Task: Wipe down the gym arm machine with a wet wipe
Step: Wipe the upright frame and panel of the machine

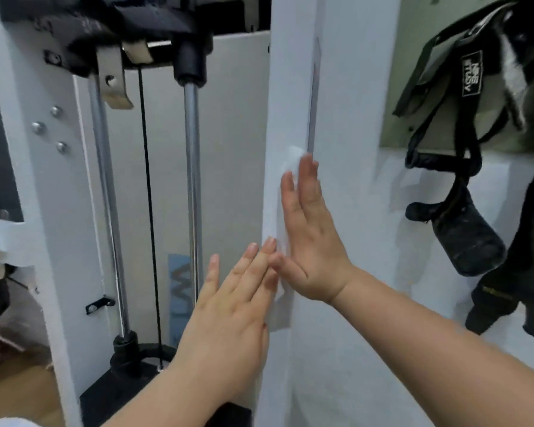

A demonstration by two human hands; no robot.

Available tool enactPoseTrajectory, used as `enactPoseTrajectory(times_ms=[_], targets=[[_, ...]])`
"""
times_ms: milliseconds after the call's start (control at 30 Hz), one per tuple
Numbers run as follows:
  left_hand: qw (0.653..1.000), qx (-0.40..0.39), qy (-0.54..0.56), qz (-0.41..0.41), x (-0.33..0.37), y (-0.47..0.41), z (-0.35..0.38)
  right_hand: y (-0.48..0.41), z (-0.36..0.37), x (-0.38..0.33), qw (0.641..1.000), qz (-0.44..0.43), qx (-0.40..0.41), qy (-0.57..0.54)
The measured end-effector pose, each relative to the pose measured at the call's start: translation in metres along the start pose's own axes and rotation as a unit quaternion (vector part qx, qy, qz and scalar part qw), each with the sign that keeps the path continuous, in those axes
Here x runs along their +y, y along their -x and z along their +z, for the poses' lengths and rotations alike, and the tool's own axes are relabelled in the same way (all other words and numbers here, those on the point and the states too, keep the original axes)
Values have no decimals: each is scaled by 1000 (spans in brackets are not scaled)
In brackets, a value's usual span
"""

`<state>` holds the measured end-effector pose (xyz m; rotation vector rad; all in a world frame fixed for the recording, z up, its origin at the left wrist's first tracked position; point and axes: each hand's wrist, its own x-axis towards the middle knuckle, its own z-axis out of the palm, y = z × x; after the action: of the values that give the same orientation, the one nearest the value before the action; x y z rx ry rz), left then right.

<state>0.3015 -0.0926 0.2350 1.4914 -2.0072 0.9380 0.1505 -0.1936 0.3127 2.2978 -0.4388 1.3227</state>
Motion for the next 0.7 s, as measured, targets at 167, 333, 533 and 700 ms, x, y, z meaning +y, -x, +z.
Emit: enactPoseTrajectory(times_ms=[167, 333, 533, 700], targets=[[997, 48, 57, -19, -8, -27, -15, -92, -66, 35, 931, -220, -83, 279], [991, 83, 98, -25, -15, -61, -37, -182, -125, 61, 863, -299, -132, 385], [988, 95, 114, -42, -9, -60, -32, -134, -91, 54, 879, -307, -119, 345], [993, 48, 96, -44, -17, -40, -22, -131, -99, 61, 826, -421, -211, 312]])
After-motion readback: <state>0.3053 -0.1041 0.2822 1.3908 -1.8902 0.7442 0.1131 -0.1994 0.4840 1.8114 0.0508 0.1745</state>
